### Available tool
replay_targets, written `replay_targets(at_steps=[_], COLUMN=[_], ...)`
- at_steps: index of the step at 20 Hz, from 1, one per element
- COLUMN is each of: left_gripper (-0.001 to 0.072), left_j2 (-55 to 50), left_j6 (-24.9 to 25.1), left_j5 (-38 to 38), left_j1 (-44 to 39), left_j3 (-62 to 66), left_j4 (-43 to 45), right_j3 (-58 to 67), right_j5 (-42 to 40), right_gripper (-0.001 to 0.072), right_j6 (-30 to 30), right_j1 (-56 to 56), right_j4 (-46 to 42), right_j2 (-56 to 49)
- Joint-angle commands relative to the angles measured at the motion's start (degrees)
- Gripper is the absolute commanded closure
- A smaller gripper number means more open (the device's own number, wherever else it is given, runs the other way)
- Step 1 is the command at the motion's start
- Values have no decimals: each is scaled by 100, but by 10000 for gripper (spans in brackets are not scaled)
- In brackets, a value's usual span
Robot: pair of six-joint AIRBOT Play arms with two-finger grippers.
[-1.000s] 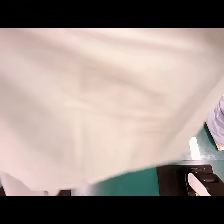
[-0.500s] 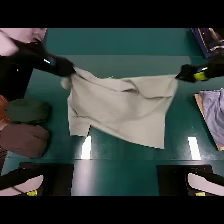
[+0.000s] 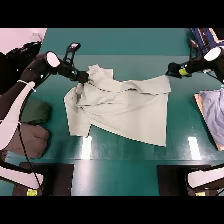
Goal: Fold the shirts.
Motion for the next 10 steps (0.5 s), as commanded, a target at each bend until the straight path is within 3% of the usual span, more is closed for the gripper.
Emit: replay_targets(at_steps=[1,3,6,8,10], left_gripper=[170,169,170,170,170], left_j2=[-103,-87,-87,-90,-92], left_j6=[0,-31,-26,48,289], left_j5=[-44,-363,-1532,-2149,-2295], left_j1=[181,365,990,1545,2041], left_j3=[393,538,826,734,369], left_j4=[-61,-57,-72,-195,-699], right_j3=[562,817,975,627,7], right_j5=[46,256,1156,1672,1749], right_gripper=[362,361,362,362,365], right_j6=[9,7,-136,-372,-483], right_j1=[-9,-39,-229,-345,-420], right_j4=[2,-4,-4,-7,-7], right_j2=[-236,-229,-28,306,750])
